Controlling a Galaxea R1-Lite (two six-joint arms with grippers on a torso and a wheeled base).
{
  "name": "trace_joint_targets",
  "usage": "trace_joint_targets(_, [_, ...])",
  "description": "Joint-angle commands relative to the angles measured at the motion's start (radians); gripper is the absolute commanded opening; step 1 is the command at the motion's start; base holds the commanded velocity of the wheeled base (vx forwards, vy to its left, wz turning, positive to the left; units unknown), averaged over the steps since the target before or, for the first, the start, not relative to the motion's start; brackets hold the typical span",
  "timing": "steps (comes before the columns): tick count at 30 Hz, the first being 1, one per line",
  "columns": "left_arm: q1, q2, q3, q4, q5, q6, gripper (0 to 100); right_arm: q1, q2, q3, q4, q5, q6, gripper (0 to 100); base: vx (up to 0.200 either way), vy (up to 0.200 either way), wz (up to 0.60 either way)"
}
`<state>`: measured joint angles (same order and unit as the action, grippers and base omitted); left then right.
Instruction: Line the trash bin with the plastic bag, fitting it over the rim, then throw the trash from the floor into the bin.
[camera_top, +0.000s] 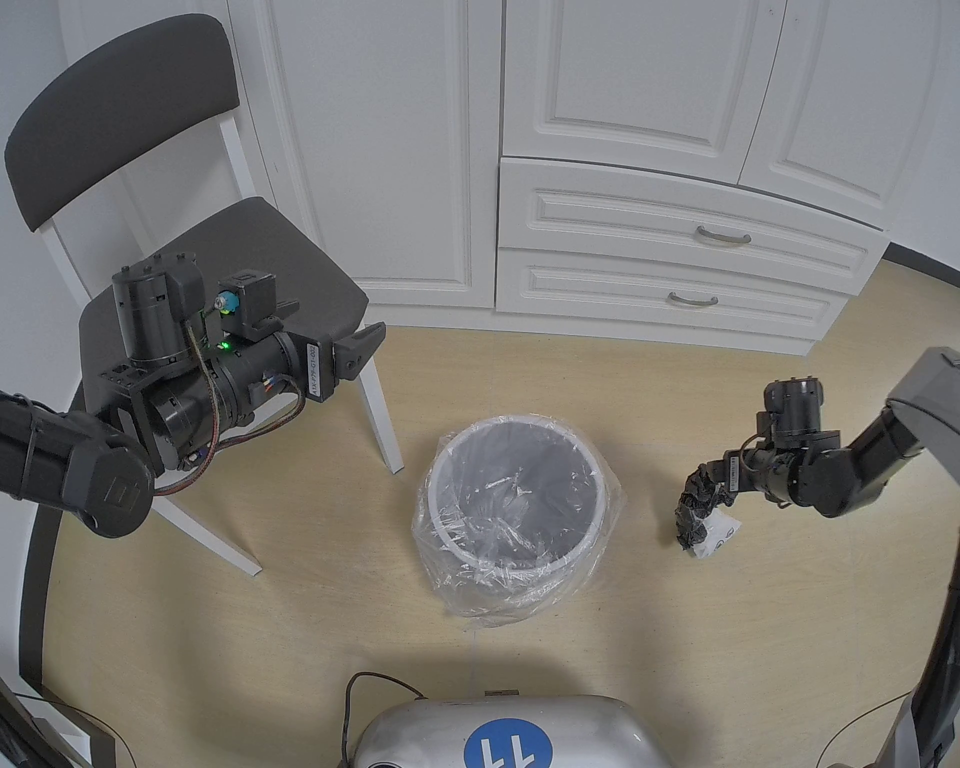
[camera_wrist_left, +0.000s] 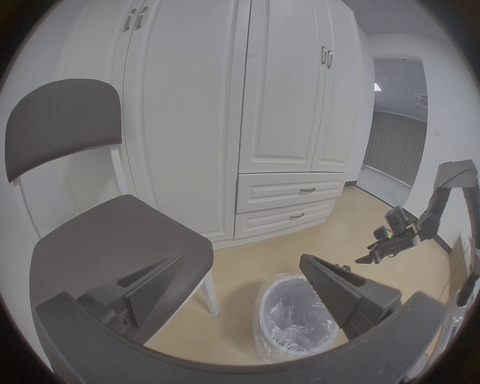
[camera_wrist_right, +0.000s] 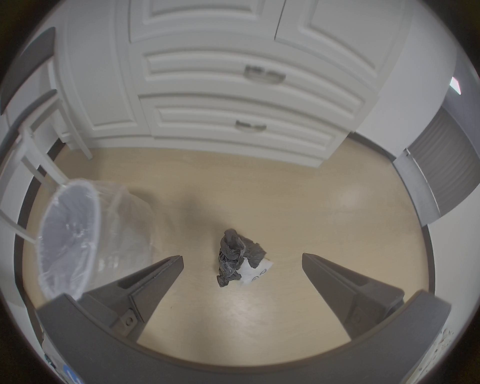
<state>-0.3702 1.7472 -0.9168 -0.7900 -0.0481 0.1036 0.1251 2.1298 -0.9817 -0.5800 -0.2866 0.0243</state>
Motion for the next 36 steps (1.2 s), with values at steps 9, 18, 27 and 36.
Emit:
trace_joint_targets(9, [0.002, 0.034, 0.016, -0.097, 0.043, 0.07, 100, -0.068, 0.553, -0.624, 0.336, 0.156, 0.342, 100, 0.0, 0.0, 0.0])
trace_joint_targets(18, [0.004, 0.044, 0.029, -0.173, 0.071, 0.09, 100, -0.082, 0.642, -0.73, 0.324, 0.13, 0.418, 0, 0.0, 0.0, 0.0])
trace_joint_targets(27, [0.01, 0.029, 0.038, -0.206, 0.071, 0.088, 100, -0.097, 0.539, -0.646, 0.313, 0.124, 0.437, 0, 0.0, 0.0, 0.0])
trace_joint_targets(36, [0.02, -0.081, 0.104, -0.206, 0.068, 0.111, 100, 0.01, -0.034, -0.187, 0.141, 0.135, 0.319, 0, 0.0, 0.0, 0.0])
